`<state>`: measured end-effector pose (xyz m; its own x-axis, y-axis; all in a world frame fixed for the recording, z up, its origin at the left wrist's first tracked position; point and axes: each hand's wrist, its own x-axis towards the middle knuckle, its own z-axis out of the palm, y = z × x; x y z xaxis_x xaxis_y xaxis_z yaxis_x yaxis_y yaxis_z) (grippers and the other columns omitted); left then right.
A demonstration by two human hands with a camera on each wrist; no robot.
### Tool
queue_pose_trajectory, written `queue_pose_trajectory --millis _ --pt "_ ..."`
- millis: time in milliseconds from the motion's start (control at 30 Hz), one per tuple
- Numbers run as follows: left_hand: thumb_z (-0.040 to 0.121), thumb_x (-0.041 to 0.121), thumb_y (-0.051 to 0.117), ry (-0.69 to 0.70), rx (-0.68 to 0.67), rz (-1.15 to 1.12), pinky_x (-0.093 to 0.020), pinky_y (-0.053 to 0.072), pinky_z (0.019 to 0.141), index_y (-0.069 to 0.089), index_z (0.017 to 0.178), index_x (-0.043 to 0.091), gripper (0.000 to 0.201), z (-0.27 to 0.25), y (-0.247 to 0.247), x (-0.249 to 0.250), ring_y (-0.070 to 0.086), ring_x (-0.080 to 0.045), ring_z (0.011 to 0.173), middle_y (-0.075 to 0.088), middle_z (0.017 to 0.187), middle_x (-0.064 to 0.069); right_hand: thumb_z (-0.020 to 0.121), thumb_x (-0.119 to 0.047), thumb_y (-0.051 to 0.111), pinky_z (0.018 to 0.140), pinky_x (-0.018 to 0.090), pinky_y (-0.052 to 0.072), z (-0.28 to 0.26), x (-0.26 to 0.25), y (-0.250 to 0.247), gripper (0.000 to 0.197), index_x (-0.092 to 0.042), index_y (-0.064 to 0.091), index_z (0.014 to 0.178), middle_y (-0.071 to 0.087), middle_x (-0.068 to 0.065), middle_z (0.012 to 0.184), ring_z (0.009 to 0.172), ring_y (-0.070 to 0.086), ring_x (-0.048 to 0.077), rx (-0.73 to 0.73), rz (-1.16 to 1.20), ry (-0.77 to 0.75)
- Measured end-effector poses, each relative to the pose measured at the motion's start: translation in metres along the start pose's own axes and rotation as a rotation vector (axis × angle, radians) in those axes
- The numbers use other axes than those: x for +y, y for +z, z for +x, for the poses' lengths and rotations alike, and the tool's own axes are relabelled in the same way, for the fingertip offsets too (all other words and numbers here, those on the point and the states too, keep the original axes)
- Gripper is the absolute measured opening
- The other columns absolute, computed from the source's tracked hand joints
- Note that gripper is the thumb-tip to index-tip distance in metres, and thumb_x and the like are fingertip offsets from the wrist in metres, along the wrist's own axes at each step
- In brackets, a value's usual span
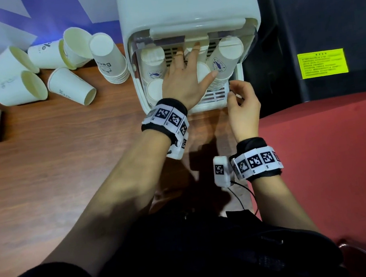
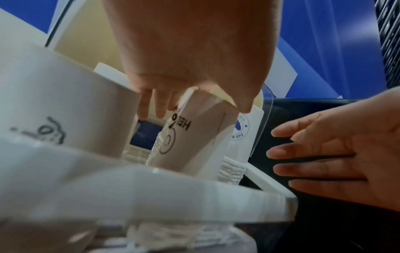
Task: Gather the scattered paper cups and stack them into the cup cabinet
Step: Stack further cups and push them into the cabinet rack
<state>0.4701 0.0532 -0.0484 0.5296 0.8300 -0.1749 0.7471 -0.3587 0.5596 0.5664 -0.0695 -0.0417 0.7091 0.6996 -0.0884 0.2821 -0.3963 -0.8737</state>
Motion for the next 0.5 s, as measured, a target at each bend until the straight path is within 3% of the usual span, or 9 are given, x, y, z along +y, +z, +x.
queue_pose_trajectory --millis 100,300,500 --pt "0.089 0.067 0.038 -0.018 -0.027 0.029 -0.045 0.024 0.113 0.017 0.15 0.025 0.077 0.005 -0.006 0.003 0.022 -0.032 0.142 0.025 0.152 -0.018 0.091 -0.005 0.049 0.086 0.012 0.044 -0.001 -0.007 0.0 0.027 -0.012 0.06 0.115 0.062 -0.003 0.112 0.105 0.057 0.008 -0.005 -0.005 -0.029" --pt "0.093 0.054 0.046 0.065 -0.002 -0.087 -0.043 0.016 0.117 0.018 0.151 0.02 0.073 -0.01 -0.017 -0.006 0.015 -0.032 0.143 0.024 0.152 -0.019 0.089 -0.005 0.051 0.095 0.032 0.047 -0.004 -0.018 -0.009 0.028 -0.009 0.06 0.115 0.064 0.004 0.114 0.107 0.058 0.014 0.015 -0.023 -0.057" --pt "0.095 0.037 0.053 0.143 0.12 -0.224 -0.032 0.02 0.114 0.032 0.147 0.015 0.06 -0.067 -0.032 -0.03 0.023 -0.024 0.141 0.03 0.152 -0.009 0.09 -0.006 0.052 0.099 0.034 0.045 -0.023 -0.037 -0.006 0.03 -0.009 0.058 0.118 0.061 0.007 0.117 0.11 0.056 0.017 -0.039 -0.053 -0.107"
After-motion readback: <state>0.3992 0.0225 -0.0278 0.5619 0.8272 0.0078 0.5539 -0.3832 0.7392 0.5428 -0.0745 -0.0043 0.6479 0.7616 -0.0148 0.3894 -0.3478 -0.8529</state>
